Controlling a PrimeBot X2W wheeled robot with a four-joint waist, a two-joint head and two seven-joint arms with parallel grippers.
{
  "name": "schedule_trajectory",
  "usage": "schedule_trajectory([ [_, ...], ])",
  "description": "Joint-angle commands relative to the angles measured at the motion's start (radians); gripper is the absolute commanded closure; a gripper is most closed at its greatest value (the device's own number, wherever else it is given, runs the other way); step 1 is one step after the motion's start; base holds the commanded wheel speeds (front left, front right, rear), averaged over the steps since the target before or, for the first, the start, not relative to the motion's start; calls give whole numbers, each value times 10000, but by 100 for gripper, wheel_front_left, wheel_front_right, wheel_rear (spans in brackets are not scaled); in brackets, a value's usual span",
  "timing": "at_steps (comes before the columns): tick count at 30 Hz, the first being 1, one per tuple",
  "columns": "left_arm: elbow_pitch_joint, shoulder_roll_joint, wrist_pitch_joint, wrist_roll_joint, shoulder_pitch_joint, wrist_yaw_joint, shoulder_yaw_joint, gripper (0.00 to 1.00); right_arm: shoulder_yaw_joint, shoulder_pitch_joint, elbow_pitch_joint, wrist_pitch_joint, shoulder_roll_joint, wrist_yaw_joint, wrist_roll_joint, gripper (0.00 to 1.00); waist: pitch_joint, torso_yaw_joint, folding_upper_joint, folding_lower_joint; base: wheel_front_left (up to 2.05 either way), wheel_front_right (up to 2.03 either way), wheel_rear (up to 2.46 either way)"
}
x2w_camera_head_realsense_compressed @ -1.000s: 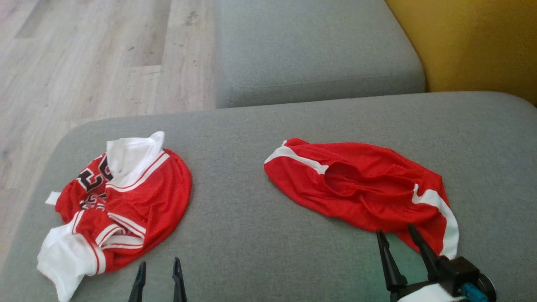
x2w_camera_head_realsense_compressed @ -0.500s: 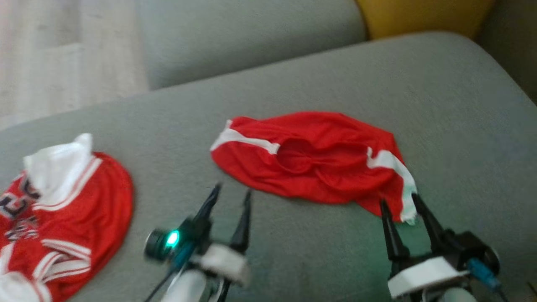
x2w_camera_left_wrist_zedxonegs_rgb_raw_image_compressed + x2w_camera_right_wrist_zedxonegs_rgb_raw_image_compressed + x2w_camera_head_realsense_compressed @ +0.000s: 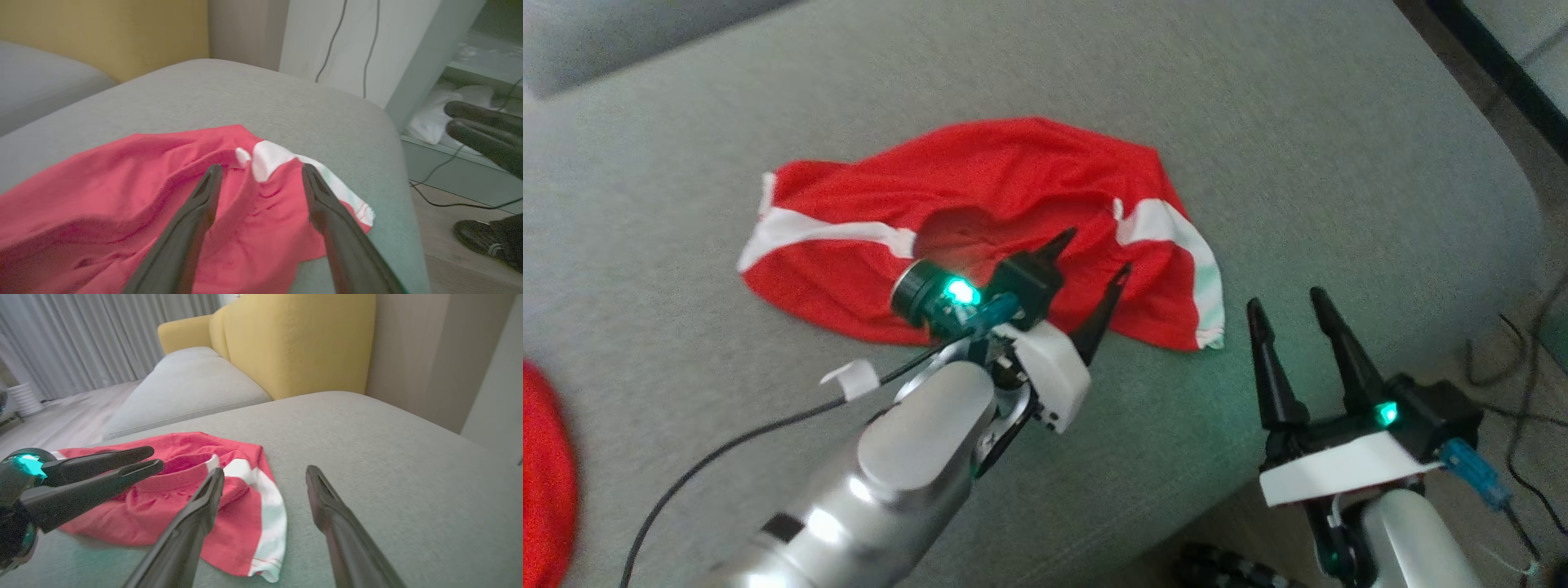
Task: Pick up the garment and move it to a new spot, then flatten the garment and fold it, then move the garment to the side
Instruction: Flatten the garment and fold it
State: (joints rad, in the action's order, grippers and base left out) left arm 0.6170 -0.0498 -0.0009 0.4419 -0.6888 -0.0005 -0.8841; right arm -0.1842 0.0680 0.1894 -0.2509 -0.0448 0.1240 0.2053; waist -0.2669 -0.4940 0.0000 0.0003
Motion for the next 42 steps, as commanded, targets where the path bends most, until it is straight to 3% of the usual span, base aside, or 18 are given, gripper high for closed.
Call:
schedule_trajectory([
  [1, -188, -5, 23, 293, -718, 49, -129, 0, -128, 303, -394, -109, -55, 67, 106, 0, -913, -734, 0, -3, 0, 0, 0],
  [12, 873, -5, 176, 1833, -2165, 693, -1502, 0, -91, 289, -501, -109, -55, 67, 329, 0, -1163, -812, 0, -3, 0, 0, 0],
  [13, 931, -5, 175, 2022, -2247, 709, -1607, 7, -98, 289, -495, -109, -55, 67, 341, 0, -1158, -817, 0, -3, 0, 0, 0],
  [14, 969, -5, 157, 2203, -2323, 710, -1721, 44, -109, 291, -485, -109, -55, 67, 348, 0, -1151, -822, 0, -3, 0, 0, 0],
  [15, 998, -5, 182, 2442, -2366, 687, -1817, 63, -125, 295, -472, -109, -55, 67, 351, 0, -1138, -826, 0, -3, 0, 0, 0],
  [16, 1025, -5, 214, 2658, -2418, 677, -1924, 92, -141, 298, -460, -109, -55, 67, 352, 0, -1123, -827, 0, -3, 0, 0, 0],
  [17, 1052, -5, 265, 2831, -2479, 661, -2072, 100, -149, 303, -449, -109, -55, 67, 357, 0, -1113, -827, 0, -3, 0, 0, 0],
  [24, 1271, -5, 64, 3651, -2852, 673, -2963, 100, -166, 371, -405, -109, -55, 67, 254, 0, -859, -786, 0, -3, 0, 0, 0],
  [29, 1127, -5, -883, 3866, -3287, 950, -3213, 100, -282, 322, -254, -109, -54, 67, 107, 0, -413, -729, 0, -3, 0, 0, 0],
  [33, 1223, -5, -823, 3852, -3467, 1252, -3554, 100, -379, 312, -167, -109, -54, 67, 26, 0, -142, -692, 0, -3, 0, 0, 0],
  [34, 1326, -5, -649, 3784, -3473, 1337, -3651, 35, -408, 313, -167, -109, -54, 67, 19, 0, -126, -691, 0, -3, 0, 0, 0],
  [35, 1420, -5, -453, 3712, -3465, 1389, -3730, 0, -442, 319, -167, -109, -54, 67, 11, 0, -134, -691, 0, -3, 0, 0, 0],
  [42, 1809, -5, 856, 3389, -3287, 1131, -3932, 0, -479, 346, -226, -109, -54, 67, 132, 0, -620, -743, 0, -3, 0, 0, 0],
])
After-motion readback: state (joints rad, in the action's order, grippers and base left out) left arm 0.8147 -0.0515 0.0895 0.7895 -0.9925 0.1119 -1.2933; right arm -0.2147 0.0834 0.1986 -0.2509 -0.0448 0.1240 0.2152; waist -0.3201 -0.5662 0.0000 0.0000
